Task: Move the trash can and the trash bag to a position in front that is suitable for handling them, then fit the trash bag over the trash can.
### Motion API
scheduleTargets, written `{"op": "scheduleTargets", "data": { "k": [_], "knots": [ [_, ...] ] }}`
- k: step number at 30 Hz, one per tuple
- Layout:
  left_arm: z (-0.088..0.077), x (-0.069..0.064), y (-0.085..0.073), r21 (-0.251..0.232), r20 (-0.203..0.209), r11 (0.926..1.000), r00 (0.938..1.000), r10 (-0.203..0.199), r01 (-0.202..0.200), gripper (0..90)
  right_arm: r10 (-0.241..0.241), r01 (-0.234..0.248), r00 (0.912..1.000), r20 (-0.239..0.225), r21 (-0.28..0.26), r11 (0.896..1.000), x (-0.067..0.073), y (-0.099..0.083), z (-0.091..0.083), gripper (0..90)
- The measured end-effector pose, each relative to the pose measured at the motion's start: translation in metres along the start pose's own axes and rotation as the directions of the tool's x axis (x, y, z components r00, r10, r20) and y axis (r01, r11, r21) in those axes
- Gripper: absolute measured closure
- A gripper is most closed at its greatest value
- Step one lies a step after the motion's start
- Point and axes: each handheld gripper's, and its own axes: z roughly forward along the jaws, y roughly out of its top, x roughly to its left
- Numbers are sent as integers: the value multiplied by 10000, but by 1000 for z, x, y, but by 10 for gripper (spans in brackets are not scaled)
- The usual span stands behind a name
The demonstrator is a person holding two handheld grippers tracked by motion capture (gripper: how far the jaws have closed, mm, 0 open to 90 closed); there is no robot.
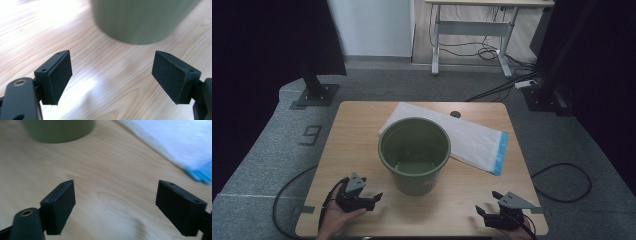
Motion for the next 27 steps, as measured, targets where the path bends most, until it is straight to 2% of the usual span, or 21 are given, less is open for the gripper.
{"op": "scheduleTargets", "data": {
  "k": [2,5,10,16,18,19,21,25,26,27],
  "knots": [
    [-5,6,-2,-32,-96,10000,9999,-35,35,163,223,-223,9989,413,2,9998,-2,-1,3,148],
    [-11,13,-5,-125,-173,9997,9996,-224,222,163,364,-369,9975,610,62,9993,-4,-5,5,149],
    [-21,25,-13,-310,-273,9978,9979,-595,587,156,635,-627,9948,801,-124,9980,-8,-1,5,151],
    [-24,30,-22,-171,-362,9970,9964,-761,755,155,531,-538,9936,994,48,9985,-10,11,22,135],
    [-22,30,-25,-48,-399,9966,9958,-829,828,156,658,-678,9867,1487,81,9977,-18,26,38,125],
    [-21,30,-26,3,-399,9962,9954,-874,875,156,813,-835,9840,1583,76,9965,-22,31,44,126],
    [-20,29,-29,88,-308,9957,9953,-923,927,156,962,-996,9843,1477,157,9949,-28,42,58,130],
    [-17,30,-29,5,-161,9937,9936,-1121,1122,162,612,-690,9848,1623,428,9967,-34,62,89,149],
    [-17,30,-29,5,-161,9937,9936,-1121,1122,162,612,-690,9848,1623,428,9967,-34,62,89,149],
    [-14,29,-29,99,-114,9943,9943,-1057,1058,162,318,-427,9850,1696,613,9972,-35,69,105,193]
  ]
}}
